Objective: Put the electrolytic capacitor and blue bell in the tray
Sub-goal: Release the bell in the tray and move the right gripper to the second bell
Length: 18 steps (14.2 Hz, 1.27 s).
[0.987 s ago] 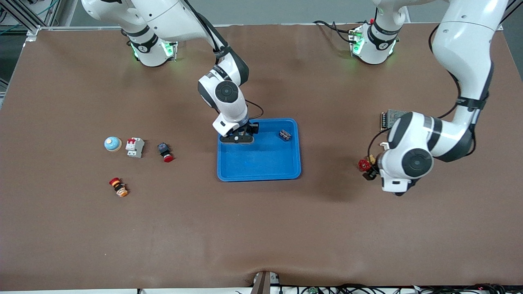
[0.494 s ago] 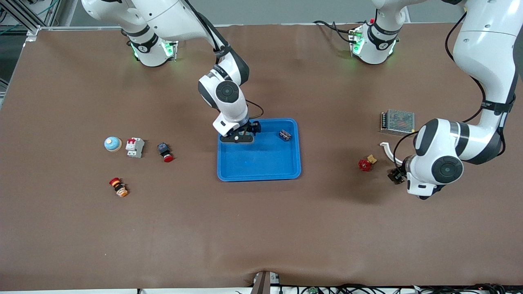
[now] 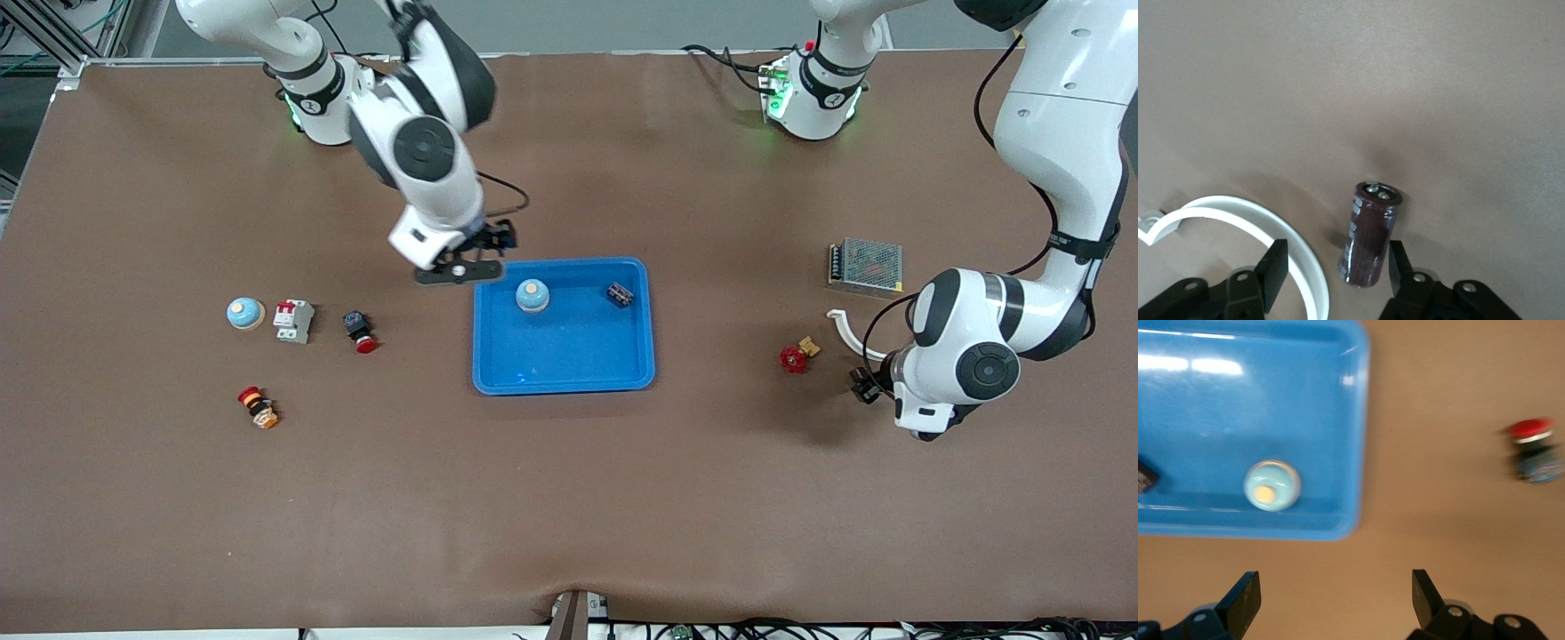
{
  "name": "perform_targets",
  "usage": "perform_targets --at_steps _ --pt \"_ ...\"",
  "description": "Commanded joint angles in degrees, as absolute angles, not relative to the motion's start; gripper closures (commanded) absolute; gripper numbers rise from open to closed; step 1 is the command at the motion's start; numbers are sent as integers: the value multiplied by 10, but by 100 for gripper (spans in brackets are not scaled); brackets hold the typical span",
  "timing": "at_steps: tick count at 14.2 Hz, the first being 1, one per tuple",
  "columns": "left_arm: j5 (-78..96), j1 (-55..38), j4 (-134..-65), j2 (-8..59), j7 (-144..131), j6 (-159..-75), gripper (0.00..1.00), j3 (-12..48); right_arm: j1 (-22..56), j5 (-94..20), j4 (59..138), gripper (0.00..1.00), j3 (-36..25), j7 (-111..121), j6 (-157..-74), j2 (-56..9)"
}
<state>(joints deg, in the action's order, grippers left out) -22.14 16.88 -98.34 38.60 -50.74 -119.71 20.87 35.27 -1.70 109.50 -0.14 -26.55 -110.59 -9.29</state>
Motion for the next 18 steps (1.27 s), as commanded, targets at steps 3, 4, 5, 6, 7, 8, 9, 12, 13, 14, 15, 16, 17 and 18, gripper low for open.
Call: perform_targets --at_steps 3,4,5,6,7,8,9,12,13,14,15,16,17,18 --pt "-233 176 -989 402 -503 -1239 34 216 246 18 1141 0 5 -102 -1038 2" --pt "-234 175 -989 404 -503 -1242 36 216 216 18 1156 0 5 -51 -1039 19" --pt "-234 175 -989 406 -503 -1243 38 216 182 18 1165 0 5 -3 -1039 27" --pt "-234 174 -989 407 -503 -1243 45 216 152 18 1171 0 5 42 -1040 29" --pt "-234 174 -988 408 -502 -1243 57 216 120 18 1176 0 5 87 -1043 30" --pt "-234 173 -987 408 -498 -1243 71 216 89 18 1182 0 6 130 -1050 30" --pt "-234 173 -987 406 -496 -1243 83 216 57 18 1186 0 5 180 -1062 29" --pt "-229 167 -984 397 -503 -1235 100 221 -31 18 1214 0 6 308 -1125 22" --pt "-225 164 -984 389 -504 -1228 100 224 -46 18 1221 0 6 326 -1148 14" --pt "-224 164 -983 386 -507 -1213 100 236 -57 18 1223 0 6 335 -1165 -1" --pt "-223 166 -982 381 -511 -1200 100 250 -64 18 1224 0 6 344 -1183 -15" --pt "-223 166 -982 373 -518 -1187 100 259 -72 18 1226 0 6 358 -1200 -30" --pt "-222 165 -980 367 -528 -1175 100 271 -86 18 1230 0 6 379 -1221 -45" --pt "-220 165 -973 367 -542 -1169 100 287 -93 18 1236 0 6 397 -1241 -54"
